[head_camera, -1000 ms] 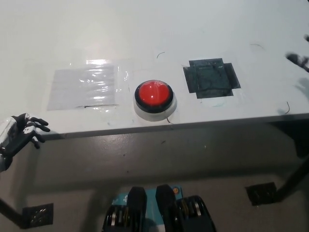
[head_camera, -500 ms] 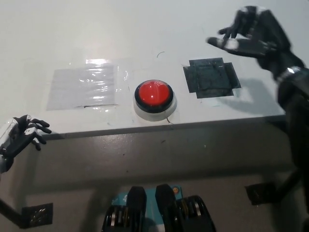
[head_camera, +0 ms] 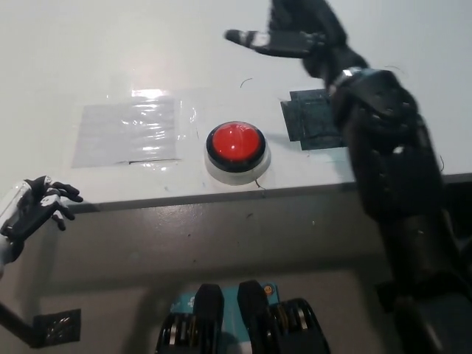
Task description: The robot uses its right hand to make a fist and press the red button kept in the middle of the desk
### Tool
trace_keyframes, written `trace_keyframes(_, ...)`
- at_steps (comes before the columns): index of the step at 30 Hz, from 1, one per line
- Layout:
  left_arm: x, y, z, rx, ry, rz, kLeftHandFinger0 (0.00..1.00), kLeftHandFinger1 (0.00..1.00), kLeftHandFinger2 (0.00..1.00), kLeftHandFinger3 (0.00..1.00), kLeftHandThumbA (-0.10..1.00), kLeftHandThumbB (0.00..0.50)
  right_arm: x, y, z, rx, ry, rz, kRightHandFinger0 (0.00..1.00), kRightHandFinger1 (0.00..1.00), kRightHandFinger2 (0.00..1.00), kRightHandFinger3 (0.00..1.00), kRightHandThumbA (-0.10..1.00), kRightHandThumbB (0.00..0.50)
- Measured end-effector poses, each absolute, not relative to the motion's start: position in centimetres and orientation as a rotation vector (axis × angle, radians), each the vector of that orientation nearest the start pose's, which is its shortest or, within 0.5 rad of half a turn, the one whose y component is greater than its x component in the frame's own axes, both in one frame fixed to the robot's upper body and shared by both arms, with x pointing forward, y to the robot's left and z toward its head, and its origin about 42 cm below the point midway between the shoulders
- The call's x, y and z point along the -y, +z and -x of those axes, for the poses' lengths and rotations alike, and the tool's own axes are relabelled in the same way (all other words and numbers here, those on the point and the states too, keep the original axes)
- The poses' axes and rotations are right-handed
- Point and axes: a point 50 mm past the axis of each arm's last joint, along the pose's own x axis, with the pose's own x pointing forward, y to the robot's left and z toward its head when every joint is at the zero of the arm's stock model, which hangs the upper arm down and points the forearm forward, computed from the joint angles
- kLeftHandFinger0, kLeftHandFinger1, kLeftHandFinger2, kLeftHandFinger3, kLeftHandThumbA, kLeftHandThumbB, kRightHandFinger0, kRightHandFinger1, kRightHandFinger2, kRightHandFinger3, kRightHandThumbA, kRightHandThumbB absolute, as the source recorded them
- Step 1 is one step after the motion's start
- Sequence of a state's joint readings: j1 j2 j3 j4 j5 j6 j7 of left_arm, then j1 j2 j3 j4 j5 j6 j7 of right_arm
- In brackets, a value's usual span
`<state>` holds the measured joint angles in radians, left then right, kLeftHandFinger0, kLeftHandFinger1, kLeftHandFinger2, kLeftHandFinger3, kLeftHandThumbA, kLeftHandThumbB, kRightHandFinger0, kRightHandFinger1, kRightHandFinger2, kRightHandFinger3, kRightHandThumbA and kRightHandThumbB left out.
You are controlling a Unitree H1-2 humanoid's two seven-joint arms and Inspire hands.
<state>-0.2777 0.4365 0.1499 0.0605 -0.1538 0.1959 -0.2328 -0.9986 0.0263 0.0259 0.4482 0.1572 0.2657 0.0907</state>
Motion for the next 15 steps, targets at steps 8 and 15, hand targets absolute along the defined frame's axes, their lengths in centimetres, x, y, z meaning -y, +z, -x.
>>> trace_keyframes(8, -35.9, 20.7, -37.4, 0.056, -0.108, -0.251, 0.3, 0.37, 0.47, 0.6, 0.51, 0.0, 2.1, 31.8, -51.1, 0.133, 0.491, -0.111, 0.0, 0.01, 0.31, 0.3, 1.0, 0.5)
trace_keyframes(15, -35.7, 21.1, -37.7, 0.066, -0.119, -0.252, 0.27, 0.34, 0.46, 0.59, 0.51, 0.0, 1.1, 28.7, -50.6, 0.1, 0.493, -0.14, 0.0, 0.0, 0.19, 0.19, 1.0, 0.5)
